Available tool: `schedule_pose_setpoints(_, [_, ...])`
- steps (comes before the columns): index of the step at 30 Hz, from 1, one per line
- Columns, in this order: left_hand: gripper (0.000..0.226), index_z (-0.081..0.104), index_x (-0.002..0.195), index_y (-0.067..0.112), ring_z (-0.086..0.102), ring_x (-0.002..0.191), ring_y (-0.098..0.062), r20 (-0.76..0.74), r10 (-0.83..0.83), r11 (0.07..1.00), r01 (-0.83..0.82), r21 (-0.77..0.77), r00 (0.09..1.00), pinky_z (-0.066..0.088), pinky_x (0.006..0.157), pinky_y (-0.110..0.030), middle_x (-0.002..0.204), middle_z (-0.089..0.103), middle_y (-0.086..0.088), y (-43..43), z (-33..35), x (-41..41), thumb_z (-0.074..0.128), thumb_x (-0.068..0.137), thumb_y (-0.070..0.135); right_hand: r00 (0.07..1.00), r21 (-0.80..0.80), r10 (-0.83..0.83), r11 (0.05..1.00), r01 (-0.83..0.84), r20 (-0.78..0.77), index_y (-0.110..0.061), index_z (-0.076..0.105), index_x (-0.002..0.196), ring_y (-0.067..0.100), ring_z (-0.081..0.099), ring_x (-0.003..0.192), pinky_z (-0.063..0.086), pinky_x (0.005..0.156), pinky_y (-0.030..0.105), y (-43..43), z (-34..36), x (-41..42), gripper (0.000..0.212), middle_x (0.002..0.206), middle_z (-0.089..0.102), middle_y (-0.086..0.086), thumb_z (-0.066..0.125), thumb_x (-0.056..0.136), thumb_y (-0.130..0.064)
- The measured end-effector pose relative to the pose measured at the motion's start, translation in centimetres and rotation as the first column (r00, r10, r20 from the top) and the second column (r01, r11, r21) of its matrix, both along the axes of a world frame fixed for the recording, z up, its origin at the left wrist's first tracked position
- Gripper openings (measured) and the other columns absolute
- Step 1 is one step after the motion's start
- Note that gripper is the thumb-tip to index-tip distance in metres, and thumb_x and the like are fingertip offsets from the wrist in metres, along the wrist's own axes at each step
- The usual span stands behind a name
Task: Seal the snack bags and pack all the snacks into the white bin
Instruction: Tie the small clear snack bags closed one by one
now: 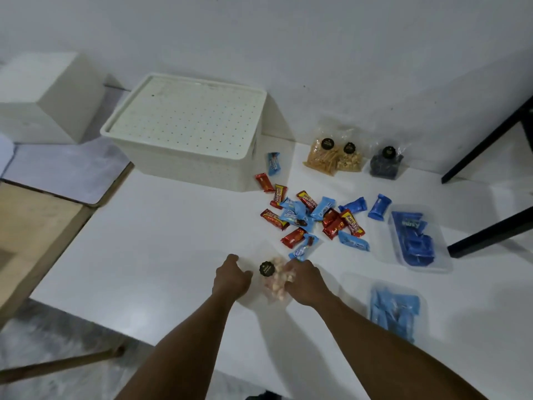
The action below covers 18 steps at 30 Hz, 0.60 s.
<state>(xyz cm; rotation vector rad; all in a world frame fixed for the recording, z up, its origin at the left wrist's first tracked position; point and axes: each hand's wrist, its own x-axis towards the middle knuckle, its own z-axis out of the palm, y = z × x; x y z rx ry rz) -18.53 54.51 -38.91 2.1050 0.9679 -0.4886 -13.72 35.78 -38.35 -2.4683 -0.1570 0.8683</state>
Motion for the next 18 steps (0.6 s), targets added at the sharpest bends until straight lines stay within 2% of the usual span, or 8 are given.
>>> schedule_pose_setpoints(2, [0.044, 0.054, 0.129, 0.020, 0.059, 0.115, -0.030, 0.042, 0.110, 0.993, -0.108, -0.052, 0.993, 0.048, 0.092, -0.035, 0.127, 0.060, -0.009, -0.2, 0.0, -0.1, 0.067, 0.089, 0.032, 1.000, 0.022, -0.015, 1.000, 0.016, -0.019, -0.025, 0.062, 0.110, 0.027, 0.059, 0.110, 0.050, 0.095, 0.037, 0.0, -0.2, 0.0, 0.030, 0.115, 0.063, 0.005, 0.069, 0.081, -0.021])
schedule_pose_setpoints(5, [0.008, 0.064, 0.095, 0.020, 0.067, 0.094, -0.028, 0.148, 0.261, 0.958, -0.237, -0.161, 0.954, 0.056, 0.086, -0.037, 0.103, 0.071, -0.008, 0.0, 0.8, 0.3, 0.065, 0.091, 0.027, 0.997, 0.055, -0.048, 0.997, 0.051, -0.054, -0.021, 0.063, 0.112, 0.023, 0.061, 0.109, 0.050, 0.092, 0.031, -0.2, 0.2, 0.4, 0.029, 0.115, 0.065, 0.002, 0.068, 0.084, -0.018])
schedule_pose_setpoints(8, [0.009, 0.066, 0.083, 0.011, 0.068, 0.069, -0.024, 0.196, 0.301, 0.886, -0.197, -0.420, 0.933, 0.053, 0.067, -0.032, 0.087, 0.074, -0.013, 0.7, 3.0, 1.5, 0.068, 0.091, 0.017, 0.989, 0.109, -0.078, 0.990, 0.091, -0.123, -0.020, 0.060, 0.116, 0.018, 0.057, 0.100, 0.046, 0.079, 0.026, -0.6, 1.7, 1.6, 0.031, 0.110, 0.059, 0.000, 0.067, 0.086, -0.017])
schedule_pose_setpoints(11, [0.008, 0.067, 0.086, 0.008, 0.067, 0.070, -0.023, 0.231, 0.161, 0.853, -0.017, -0.521, 0.960, 0.047, 0.060, -0.026, 0.083, 0.073, -0.011, 1.1, 6.4, 3.3, 0.068, 0.092, 0.014, 0.987, 0.170, -0.091, 0.979, 0.113, -0.134, -0.023, 0.055, 0.118, 0.014, 0.058, 0.092, 0.044, 0.066, 0.023, -1.0, 4.2, 3.6, 0.036, 0.110, 0.061, 0.001, 0.068, 0.084, -0.019])
schedule_pose_setpoints(14, [0.009, 0.070, 0.086, 0.013, 0.069, 0.078, -0.019, 0.242, -0.047, 0.854, 0.165, -0.493, 0.969, 0.050, 0.069, -0.029, 0.089, 0.076, -0.008, 0.8, 9.6, 5.9, 0.066, 0.093, 0.016, 0.985, 0.282, -0.144, 0.945, 0.166, -0.095, -0.023, 0.051, 0.129, 0.015, 0.059, 0.093, 0.044, 0.067, 0.022, -1.7, 7.3, 6.0, 0.048, 0.107, 0.059, -0.001, 0.071, 0.085, -0.019])
schedule_pose_setpoints(16, [0.009, 0.071, 0.084, 0.016, 0.066, 0.078, -0.017, 0.261, -0.148, 0.838, 0.261, -0.479, 0.954, 0.051, 0.073, -0.031, 0.087, 0.075, -0.006, 0.5, 11.5, 7.9, 0.069, 0.092, 0.019, 0.977, 0.385, -0.182, 0.899, 0.211, -0.110, -0.021, 0.056, 0.123, 0.016, 0.060, 0.087, 0.044, 0.060, 0.023, -2.3, 9.7, 7.8, 0.041, 0.108, 0.063, 0.003, 0.073, 0.086, -0.017])
schedule_pose_setpoints(18, [0.006, 0.072, 0.086, 0.015, 0.064, 0.082, -0.019, 0.300, -0.213, 0.814, 0.339, -0.472, 0.930, 0.054, 0.076, -0.032, 0.086, 0.072, -0.006, 0.2, 13.7, 10.1, 0.072, 0.090, 0.020, 0.964, 0.455, -0.242, 0.850, 0.266, -0.111, -0.015, 0.064, 0.107, 0.016, 0.059, 0.073, 0.044, 0.056, 0.026, -3.2, 11.9, 9.6, 0.022, 0.101, 0.068, 0.014, 0.072, 0.087, -0.012])
